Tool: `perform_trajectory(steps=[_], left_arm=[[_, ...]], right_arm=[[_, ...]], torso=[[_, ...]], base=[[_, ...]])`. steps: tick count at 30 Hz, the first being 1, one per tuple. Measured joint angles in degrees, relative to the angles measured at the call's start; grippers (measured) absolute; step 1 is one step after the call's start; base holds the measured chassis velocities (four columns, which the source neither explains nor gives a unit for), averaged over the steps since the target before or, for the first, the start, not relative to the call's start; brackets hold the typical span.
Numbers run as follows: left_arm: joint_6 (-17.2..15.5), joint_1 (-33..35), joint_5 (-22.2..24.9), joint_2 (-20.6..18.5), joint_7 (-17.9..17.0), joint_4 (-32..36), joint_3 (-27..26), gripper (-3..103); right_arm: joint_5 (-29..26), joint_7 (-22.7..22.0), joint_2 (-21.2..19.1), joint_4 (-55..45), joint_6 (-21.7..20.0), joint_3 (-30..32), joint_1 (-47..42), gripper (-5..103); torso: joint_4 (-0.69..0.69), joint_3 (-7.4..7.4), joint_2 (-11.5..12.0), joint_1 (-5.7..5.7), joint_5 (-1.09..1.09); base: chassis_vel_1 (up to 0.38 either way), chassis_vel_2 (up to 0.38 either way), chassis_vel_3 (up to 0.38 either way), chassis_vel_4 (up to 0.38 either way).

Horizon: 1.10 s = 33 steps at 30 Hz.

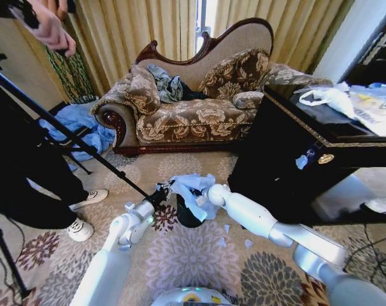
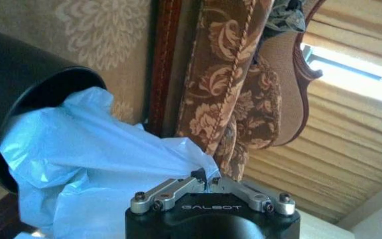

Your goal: Place a garbage bag over the trash bin.

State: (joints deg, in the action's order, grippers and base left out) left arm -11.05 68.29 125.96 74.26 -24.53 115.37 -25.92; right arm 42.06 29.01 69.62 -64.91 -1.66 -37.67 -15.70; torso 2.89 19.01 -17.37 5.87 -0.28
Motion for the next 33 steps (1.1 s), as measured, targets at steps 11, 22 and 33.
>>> perform_trajectory(steps=[11,22,33], left_arm=[[-0.5,-0.7,0.1,0.3,0.8,-2.8,-0.4,0],[-0.5,-5.7,0.2,0.5,0.9,-6.7,-0.8,0],[-0.4,-10.7,0.1,0.9,0.5,-11.6,0.0,0]], right_arm=[[3.8,-0.7,6.1,10.1,3.0,-1.8,0.0,0],[4.9,-1.1,12.2,20.0,6.3,-8.6,5.4,0],[6.7,0.8,15.4,27.4,9.6,-9.9,6.9,0]], torso=[[-0.01,0.0,0.0,0.01,0.0],[-0.01,0.0,0.0,0.01,0.0],[0.0,0.01,0.0,0.01,0.0]], base=[[0.0,0.0,0.0,0.0],[0.0,0.0,0.0,0.0],[0.0,0.0,0.0,0.0]])
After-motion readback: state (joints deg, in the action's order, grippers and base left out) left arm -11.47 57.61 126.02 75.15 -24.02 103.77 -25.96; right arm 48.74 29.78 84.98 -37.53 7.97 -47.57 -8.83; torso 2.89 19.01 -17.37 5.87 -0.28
